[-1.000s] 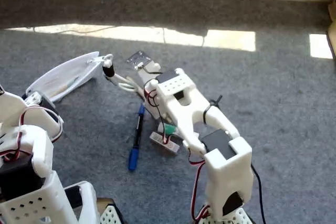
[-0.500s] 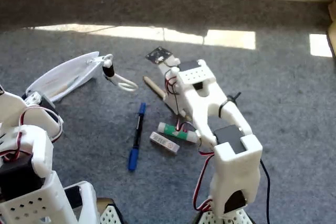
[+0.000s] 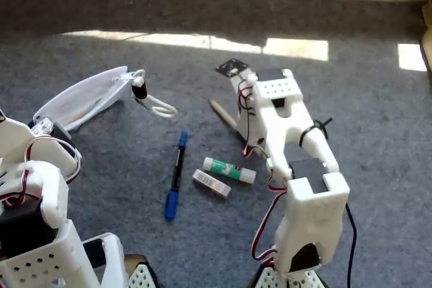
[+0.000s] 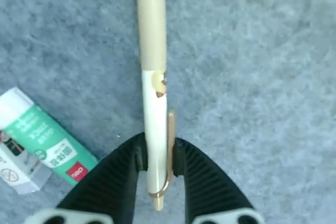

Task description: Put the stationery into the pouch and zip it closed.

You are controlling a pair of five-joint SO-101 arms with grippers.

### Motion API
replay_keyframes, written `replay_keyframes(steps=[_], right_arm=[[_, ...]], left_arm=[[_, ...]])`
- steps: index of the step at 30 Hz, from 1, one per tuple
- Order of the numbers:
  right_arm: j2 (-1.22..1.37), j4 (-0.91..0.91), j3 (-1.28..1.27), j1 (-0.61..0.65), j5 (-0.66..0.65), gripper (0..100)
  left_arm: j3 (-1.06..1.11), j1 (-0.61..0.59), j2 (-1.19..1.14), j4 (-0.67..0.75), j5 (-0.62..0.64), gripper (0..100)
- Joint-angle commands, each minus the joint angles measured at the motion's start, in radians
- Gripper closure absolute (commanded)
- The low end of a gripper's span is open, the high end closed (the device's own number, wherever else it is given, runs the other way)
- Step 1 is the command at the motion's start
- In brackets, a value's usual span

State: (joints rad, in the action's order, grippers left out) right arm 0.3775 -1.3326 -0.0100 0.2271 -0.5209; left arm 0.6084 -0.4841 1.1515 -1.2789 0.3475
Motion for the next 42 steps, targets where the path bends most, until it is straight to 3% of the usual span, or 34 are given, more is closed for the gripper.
replay_keyframes(steps=[1,5,12,25,33,36,40,42], right_arm=[[-0.016,-0.081,0.111,-0.013,-0.012,96.4],[-0.016,-0.142,0.191,-0.015,-0.006,84.9],[-0.013,-0.142,0.223,0.028,-0.006,83.8],[0.068,0.289,0.140,0.128,-0.005,83.9],[0.205,0.332,0.203,0.136,0.069,83.9],[0.239,0.332,0.219,0.136,0.068,85.1],[0.260,0.332,0.222,0.136,0.064,98.8],[0.252,0.331,0.222,0.136,0.064,98.8]], left_arm=[[-0.002,-0.007,0.005,0.023,0.011,99],[-0.002,-0.007,0.005,0.023,0.011,99],[-0.002,-0.007,0.005,0.023,0.011,99],[-0.001,-0.007,0.005,0.023,0.011,99],[-0.001,-0.007,0.005,0.021,0.011,99],[-0.001,-0.007,0.005,0.021,0.011,99],[-0.001,-0.007,0.005,0.020,0.011,99],[-0.001,-0.007,0.005,0.020,0.009,99]])
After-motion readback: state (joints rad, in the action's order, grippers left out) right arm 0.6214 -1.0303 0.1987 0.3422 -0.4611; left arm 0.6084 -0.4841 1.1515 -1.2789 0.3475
